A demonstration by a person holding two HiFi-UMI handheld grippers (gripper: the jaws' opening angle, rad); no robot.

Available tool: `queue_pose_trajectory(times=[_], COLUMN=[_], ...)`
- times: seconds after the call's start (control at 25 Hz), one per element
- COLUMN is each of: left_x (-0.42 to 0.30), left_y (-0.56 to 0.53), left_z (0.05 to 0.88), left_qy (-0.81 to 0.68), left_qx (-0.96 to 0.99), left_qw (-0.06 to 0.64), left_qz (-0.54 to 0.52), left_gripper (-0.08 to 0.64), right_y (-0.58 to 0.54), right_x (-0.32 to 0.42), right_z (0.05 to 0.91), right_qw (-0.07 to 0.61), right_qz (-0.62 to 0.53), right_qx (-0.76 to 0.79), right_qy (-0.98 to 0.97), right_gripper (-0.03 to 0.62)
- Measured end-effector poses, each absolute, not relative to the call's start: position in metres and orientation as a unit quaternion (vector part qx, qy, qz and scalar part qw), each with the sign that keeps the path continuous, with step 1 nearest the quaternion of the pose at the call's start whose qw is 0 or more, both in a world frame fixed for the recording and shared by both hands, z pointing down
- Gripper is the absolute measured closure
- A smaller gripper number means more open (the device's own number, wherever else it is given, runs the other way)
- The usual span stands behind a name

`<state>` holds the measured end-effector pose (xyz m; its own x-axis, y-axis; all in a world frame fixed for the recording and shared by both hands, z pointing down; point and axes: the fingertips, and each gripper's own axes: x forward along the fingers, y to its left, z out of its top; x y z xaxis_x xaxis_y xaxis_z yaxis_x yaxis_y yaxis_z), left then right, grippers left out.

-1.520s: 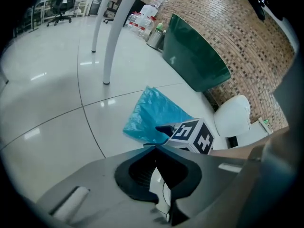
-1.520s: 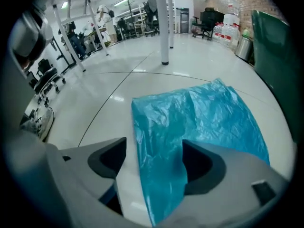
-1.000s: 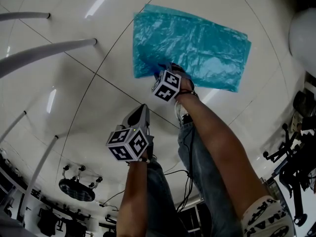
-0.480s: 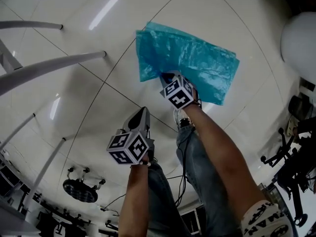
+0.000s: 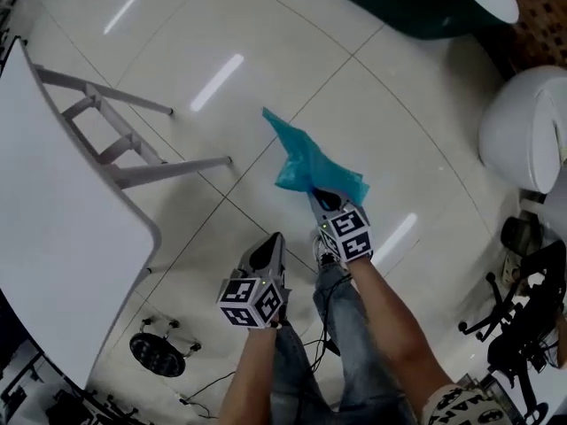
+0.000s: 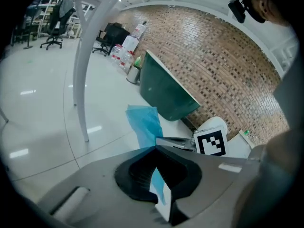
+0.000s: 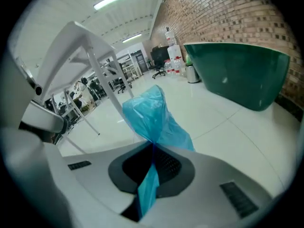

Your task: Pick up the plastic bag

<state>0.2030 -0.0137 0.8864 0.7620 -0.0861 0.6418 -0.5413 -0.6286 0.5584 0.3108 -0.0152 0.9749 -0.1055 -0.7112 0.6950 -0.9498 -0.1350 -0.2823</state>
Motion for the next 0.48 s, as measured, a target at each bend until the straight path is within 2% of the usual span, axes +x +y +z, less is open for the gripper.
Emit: queue_pose_trajectory(times=[0.48], left_x=[0.207], left_y=[-0.055], left_z=[0.680], left_qy=[-0.214], left_qx=[0.897], left_qw=[0.317], left_qz=[0.222], left_gripper=[0.572], right_y=[-0.032], right_x=[0.319], right_z=[0.700], right_qw=[0.040], right_qz=[0.313], right_qx=[0.672], right_qy=[-0.670], right_gripper=[0.586])
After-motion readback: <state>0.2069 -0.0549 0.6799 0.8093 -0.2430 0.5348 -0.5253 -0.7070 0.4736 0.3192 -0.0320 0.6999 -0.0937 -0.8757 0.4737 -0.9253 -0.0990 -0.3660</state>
